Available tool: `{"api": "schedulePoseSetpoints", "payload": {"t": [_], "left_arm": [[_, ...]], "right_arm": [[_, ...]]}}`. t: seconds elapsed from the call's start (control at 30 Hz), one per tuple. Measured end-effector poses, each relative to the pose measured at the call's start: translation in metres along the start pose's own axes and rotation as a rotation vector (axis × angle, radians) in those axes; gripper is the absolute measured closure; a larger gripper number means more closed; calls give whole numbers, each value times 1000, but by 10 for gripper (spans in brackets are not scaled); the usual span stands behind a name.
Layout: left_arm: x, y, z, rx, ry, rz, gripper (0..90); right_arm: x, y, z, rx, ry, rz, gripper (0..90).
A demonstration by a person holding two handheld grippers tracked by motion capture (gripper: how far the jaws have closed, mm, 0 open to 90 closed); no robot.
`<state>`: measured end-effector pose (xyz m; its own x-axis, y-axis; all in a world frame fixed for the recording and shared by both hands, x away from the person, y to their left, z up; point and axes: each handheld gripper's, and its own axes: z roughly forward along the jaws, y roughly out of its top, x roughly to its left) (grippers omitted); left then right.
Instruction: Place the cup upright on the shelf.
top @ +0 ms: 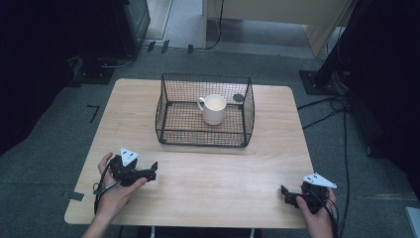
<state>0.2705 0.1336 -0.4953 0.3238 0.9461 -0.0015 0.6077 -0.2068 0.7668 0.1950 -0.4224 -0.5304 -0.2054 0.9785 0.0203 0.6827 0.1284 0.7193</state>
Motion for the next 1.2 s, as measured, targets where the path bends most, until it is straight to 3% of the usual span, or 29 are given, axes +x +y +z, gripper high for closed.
{"api": "schedulePoseSetpoints", "payload": {"t": [0.17,0.37,0.5,0.8,1.2], "left_arm": [[15,-18,2,49,37,-12,0],[24,-32,0,65,62,-13,0],[27,-37,-3,109,32,-7,0],[41,-45,-12,108,36,-8,0],[42,-44,-11,110,47,-16,0]], "right_arm": [[0,0,0,0,0,0,0],[0,0,0,0,0,0,0],[0,0,0,0,0,0,0],[0,0,0,0,0,0,0],[0,0,0,0,0,0,0]]}}
